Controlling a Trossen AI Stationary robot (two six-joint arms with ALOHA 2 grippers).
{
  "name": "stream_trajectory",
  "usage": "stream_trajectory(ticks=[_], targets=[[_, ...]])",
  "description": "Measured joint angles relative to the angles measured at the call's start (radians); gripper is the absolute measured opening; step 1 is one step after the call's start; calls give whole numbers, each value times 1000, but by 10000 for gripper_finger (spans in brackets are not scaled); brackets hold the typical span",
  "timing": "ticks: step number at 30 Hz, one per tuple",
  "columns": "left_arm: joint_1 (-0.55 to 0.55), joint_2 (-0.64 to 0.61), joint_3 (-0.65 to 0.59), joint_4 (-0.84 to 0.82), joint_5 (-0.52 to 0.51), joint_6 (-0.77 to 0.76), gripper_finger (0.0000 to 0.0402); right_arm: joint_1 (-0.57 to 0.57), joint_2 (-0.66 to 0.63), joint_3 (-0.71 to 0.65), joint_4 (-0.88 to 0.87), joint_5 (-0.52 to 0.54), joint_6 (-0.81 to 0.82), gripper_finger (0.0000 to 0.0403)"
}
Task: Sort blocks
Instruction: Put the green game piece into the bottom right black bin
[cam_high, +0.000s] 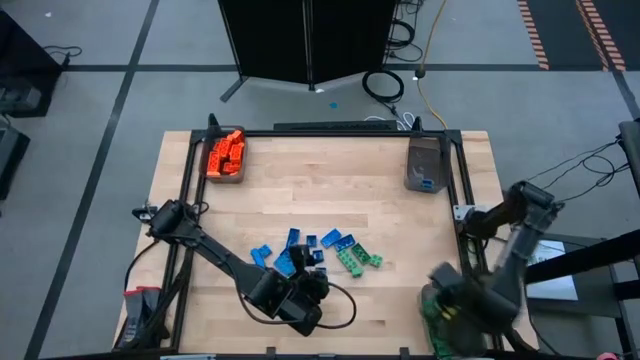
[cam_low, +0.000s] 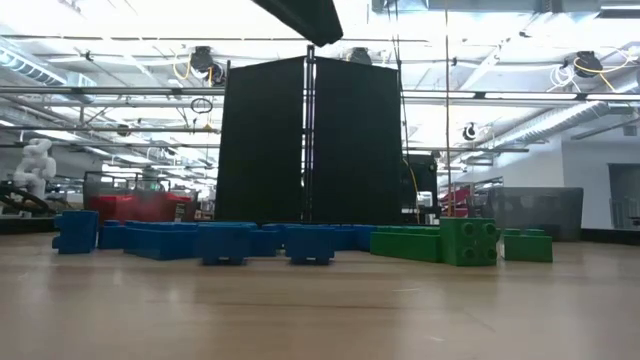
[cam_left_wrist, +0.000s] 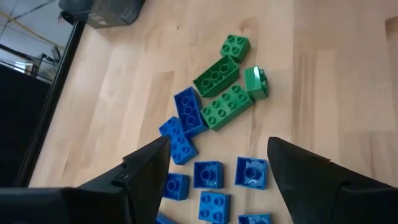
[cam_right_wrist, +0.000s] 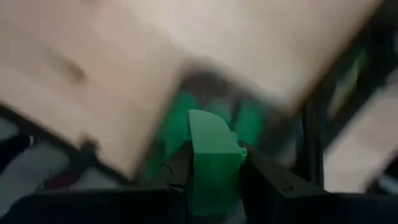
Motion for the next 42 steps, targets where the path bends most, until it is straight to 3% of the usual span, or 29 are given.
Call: stream_trajectory(ticks=[5,12,19,21,26,29,37,42], targets=[[7,0,0,70,1,32,269,167,0,0,10,-36,267,78],[65,0,0,291,110,180,269,185,44,0,27,-54,249,78],[136,0,0,348,209,191,269,185,108,0,68,-53,204,79],[143,0,0,349,226,192,269,186,123,0,80,-53,180,102],[162,0,0,353,265,213,269,186,142,0,73,-53,195,213],[173,0,0,354,289,265,269,186,145,0,69,-54,212,253],[211,33,0,372,488,477,269,184,145,0,63,-53,236,268],[251,112,-1,375,579,510,269,184,145,0,69,-54,236,261]])
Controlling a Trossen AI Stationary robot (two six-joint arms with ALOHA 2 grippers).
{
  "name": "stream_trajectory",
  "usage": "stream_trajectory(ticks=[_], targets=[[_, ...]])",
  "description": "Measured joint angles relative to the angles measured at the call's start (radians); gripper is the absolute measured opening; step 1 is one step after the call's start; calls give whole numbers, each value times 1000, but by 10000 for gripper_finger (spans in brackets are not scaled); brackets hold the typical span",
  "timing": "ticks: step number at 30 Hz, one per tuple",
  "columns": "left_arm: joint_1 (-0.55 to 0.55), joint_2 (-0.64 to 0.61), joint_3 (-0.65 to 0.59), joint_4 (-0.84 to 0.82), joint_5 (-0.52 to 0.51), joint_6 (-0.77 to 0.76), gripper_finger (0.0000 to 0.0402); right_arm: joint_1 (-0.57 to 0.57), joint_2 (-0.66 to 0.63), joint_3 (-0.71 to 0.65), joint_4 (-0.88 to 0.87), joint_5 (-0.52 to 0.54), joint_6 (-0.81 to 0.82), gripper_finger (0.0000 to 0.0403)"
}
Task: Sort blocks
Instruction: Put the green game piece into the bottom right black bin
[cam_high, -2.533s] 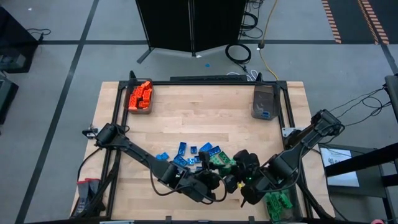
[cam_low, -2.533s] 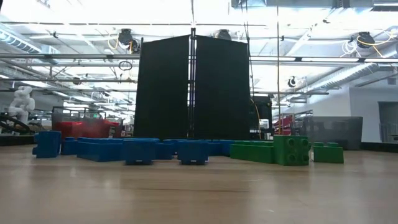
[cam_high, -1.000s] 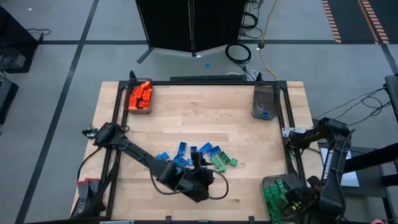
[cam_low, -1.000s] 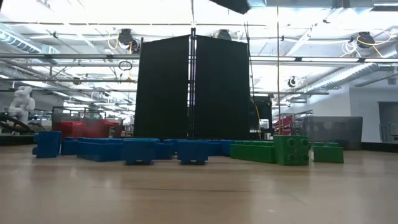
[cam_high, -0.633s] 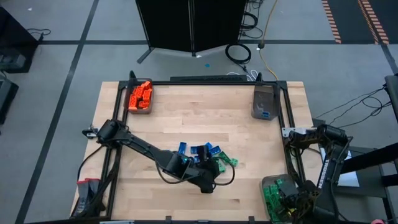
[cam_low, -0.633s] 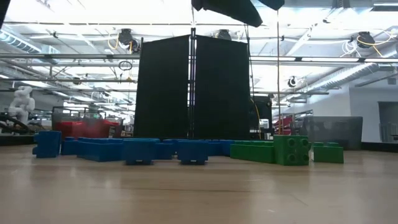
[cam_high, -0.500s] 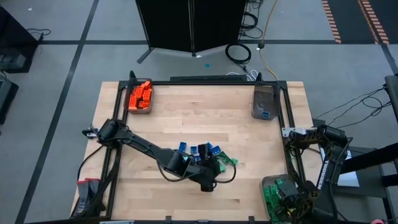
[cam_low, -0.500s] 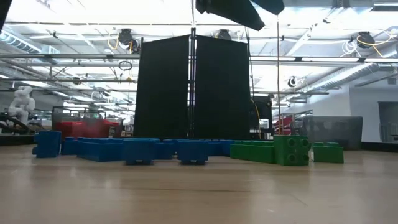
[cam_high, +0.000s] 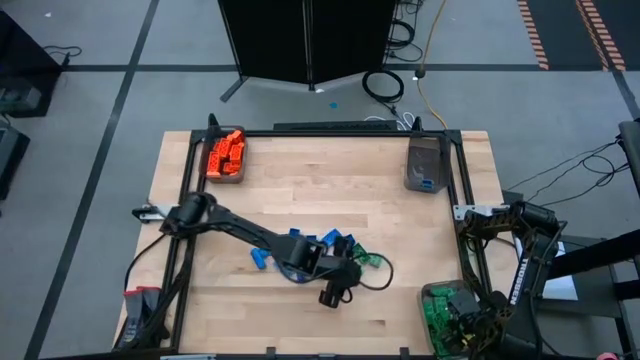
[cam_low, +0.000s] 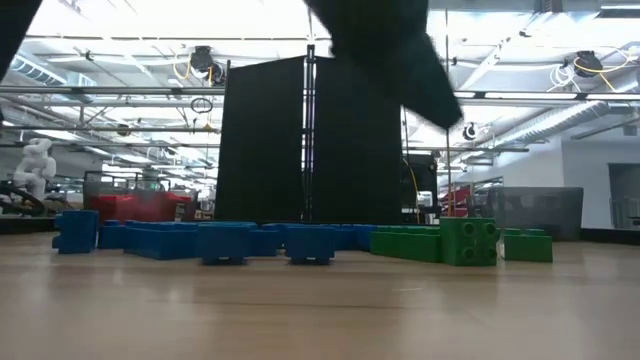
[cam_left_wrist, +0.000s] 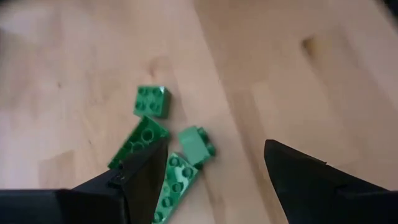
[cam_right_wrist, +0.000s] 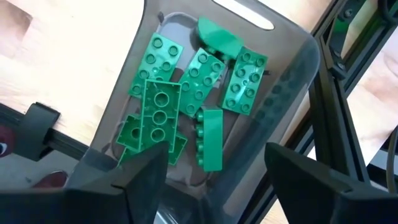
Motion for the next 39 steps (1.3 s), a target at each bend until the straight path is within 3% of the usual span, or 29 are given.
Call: stream_trajectory(ticks=[9,19,23,39], targets=[[61,81,0,2,36,116,269,0,0,0,26,0,0,262],[127,90,0,-56,185,163,269,0,0,0,29,0,14,262],[139,91,-4,-143,188,235,269,0,0,0,29,0,18,263],[172,90,-35,-67,165,306,269,-1,0,0,39,0,38,263]])
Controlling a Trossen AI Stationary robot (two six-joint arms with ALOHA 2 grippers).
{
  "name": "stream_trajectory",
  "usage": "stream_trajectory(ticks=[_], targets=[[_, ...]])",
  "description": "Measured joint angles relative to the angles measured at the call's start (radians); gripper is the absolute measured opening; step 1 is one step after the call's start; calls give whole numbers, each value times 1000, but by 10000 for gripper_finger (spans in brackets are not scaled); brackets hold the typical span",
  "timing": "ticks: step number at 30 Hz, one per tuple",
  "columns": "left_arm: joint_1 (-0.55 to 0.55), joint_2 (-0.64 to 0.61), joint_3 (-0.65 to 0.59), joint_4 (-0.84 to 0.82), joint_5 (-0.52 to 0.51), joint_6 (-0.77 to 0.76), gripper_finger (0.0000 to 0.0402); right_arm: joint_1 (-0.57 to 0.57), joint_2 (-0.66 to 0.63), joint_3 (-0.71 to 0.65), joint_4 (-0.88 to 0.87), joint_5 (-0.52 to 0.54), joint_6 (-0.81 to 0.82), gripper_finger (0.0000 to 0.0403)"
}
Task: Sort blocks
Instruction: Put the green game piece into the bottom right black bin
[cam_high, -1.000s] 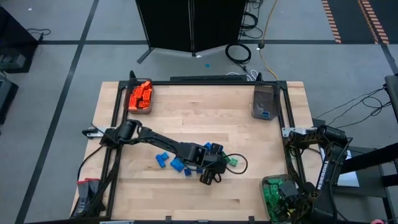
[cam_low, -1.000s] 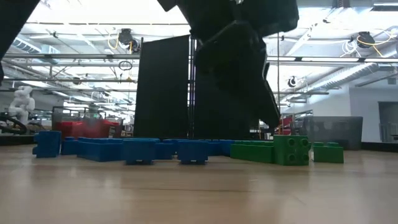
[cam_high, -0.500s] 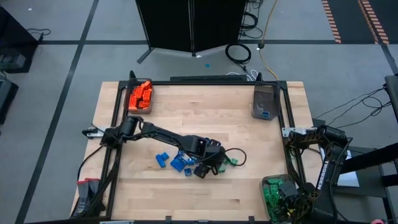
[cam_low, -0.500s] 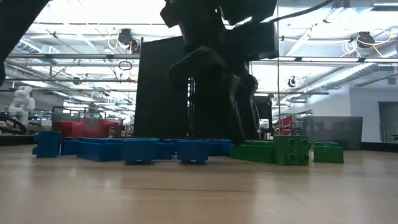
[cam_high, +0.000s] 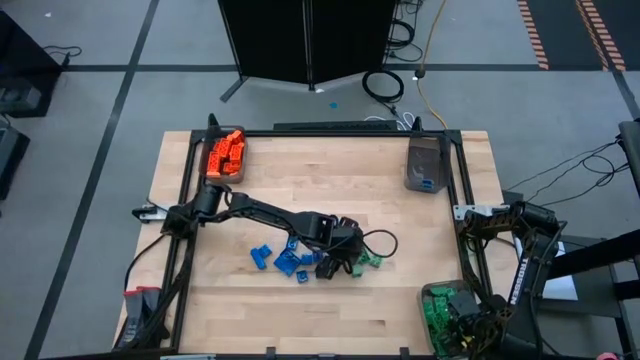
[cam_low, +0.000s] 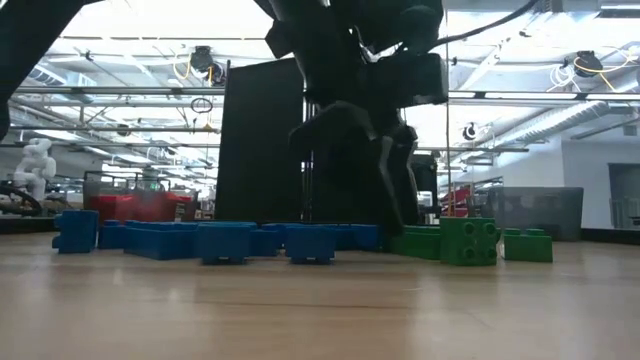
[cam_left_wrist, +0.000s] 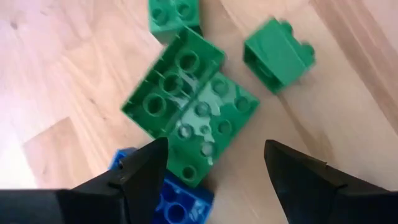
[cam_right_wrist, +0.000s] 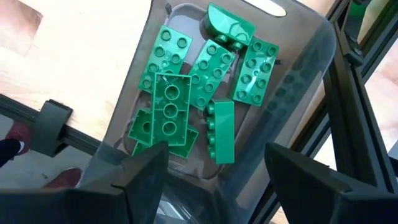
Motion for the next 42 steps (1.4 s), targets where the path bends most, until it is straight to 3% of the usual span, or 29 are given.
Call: stream_trajectory(ticks=[14,27,34,42], targets=[[54,0,0,27,-59,77,269,-7,0,0,8,0,0,263],[76,0,0,45,59,87,269,-7,0,0,14,0,0,263],[44,0,0,72,68,155,269,-7,0,0,12,1,0,263],[41,50,2,81,61,102,269,-7,0,0,18,1,4,263]])
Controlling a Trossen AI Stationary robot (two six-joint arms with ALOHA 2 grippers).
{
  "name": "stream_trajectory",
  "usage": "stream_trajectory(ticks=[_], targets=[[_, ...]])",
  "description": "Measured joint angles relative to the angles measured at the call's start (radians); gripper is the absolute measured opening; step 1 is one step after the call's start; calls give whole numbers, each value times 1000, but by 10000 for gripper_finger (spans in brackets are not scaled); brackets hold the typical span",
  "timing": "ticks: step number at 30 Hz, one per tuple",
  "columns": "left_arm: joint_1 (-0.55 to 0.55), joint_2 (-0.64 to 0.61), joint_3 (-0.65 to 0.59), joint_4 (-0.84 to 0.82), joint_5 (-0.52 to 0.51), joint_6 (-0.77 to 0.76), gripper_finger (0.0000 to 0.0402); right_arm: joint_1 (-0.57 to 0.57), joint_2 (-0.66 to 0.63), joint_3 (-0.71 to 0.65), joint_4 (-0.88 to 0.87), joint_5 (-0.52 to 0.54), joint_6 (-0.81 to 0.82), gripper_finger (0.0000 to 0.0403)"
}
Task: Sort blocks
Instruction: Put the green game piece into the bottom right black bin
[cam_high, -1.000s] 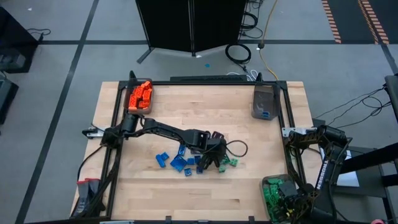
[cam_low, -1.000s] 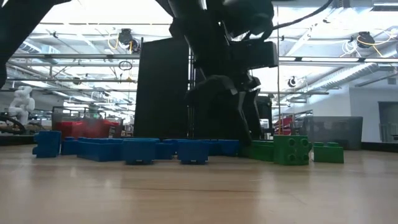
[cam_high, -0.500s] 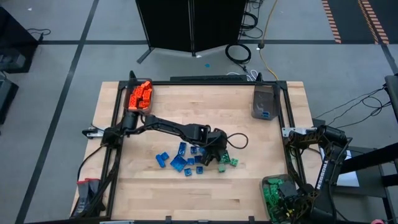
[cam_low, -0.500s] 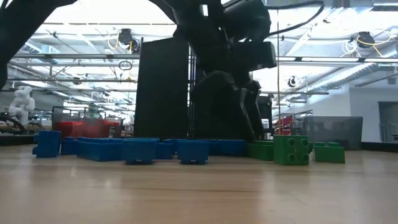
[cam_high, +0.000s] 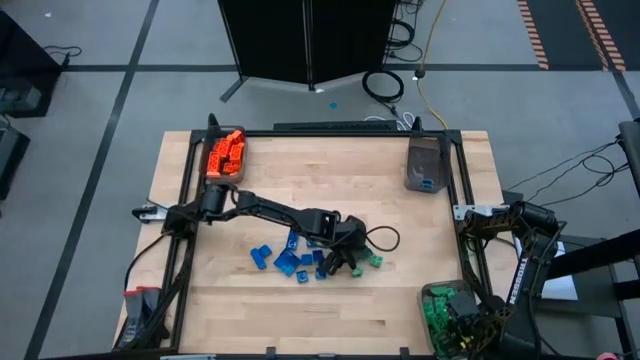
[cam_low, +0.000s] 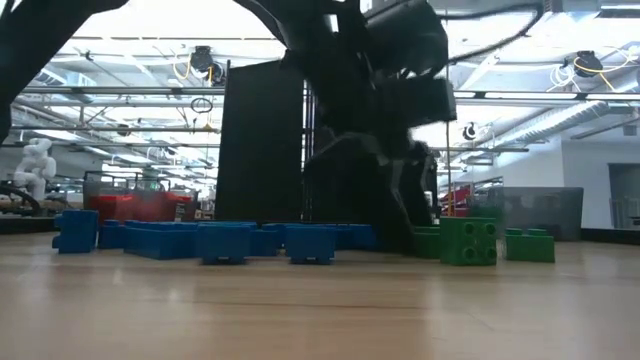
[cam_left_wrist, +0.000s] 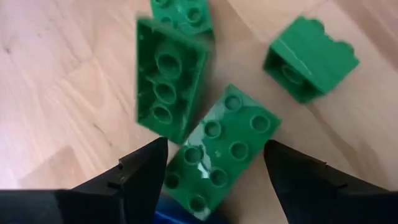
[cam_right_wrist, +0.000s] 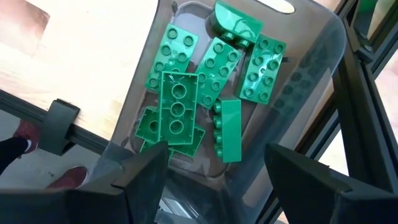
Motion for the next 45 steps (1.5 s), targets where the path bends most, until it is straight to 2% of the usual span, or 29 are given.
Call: stream_trajectory(ticks=[7,12,15,21,26,30,33,40,45], targets=[[-18,16,5,-74,-3,-119,269,0,0,0,9,0,0,263],[-27,17,4,-90,-7,-131,263,0,0,0,3,23,-1,263],[-28,17,4,-113,4,-134,234,0,0,0,2,35,-3,263],[-27,18,3,-127,12,-133,129,0,0,0,-2,56,-4,263],[-27,18,4,-126,5,-197,129,-2,0,0,-1,85,-4,263],[-27,-9,20,-169,-13,-268,129,-23,0,0,3,227,-20,263],[-27,-59,16,-209,-26,-297,129,-47,0,0,3,379,-44,263],[-33,-187,21,-223,-83,-403,129,-99,0,0,2,883,-176,263],[-48,-318,24,-184,-146,-516,129,-135,0,0,3,1203,-277,263]])
